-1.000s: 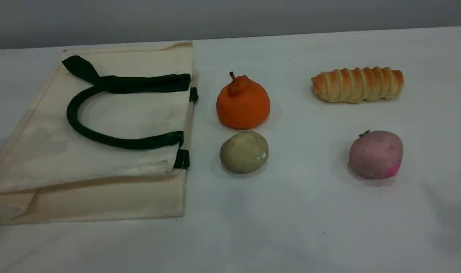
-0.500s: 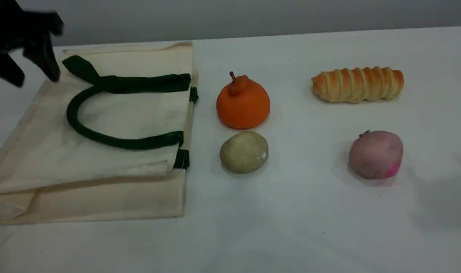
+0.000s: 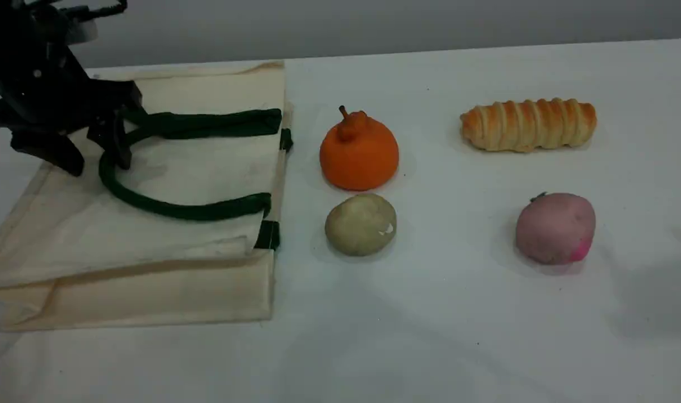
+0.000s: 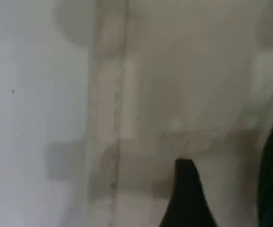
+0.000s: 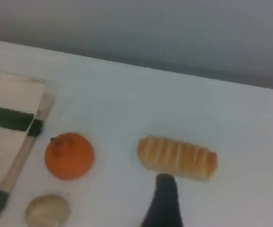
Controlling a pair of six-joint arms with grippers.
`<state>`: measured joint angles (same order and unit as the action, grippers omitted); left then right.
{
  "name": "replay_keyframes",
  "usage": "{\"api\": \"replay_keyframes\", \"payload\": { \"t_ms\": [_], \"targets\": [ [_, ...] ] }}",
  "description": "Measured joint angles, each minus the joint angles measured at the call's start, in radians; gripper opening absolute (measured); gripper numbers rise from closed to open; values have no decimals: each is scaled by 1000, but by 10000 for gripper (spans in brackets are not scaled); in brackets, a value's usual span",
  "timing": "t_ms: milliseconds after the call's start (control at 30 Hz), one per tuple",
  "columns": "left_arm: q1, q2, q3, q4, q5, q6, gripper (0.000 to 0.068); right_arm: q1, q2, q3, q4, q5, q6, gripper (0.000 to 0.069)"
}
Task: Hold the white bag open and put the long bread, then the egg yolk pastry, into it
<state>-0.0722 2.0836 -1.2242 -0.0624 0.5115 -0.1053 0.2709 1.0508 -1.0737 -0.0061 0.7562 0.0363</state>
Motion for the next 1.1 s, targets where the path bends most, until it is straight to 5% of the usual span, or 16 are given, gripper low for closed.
{"api": "replay_keyframes", "payload": {
  "t_ms": [200,467,700,1100],
  "targets": [
    [0,14,0,3,-13,0,362,0,0,0,0,0,0,554],
    [0,14,0,7,-30,85,82,0,0,0,0,3,0,554],
    [0,9,-83,7,64,105,81,0,0,0,0,4,0,554],
    [0,9,-437,-64,509,284,81,-1,0,0,0,12,-5,554]
  ]
}}
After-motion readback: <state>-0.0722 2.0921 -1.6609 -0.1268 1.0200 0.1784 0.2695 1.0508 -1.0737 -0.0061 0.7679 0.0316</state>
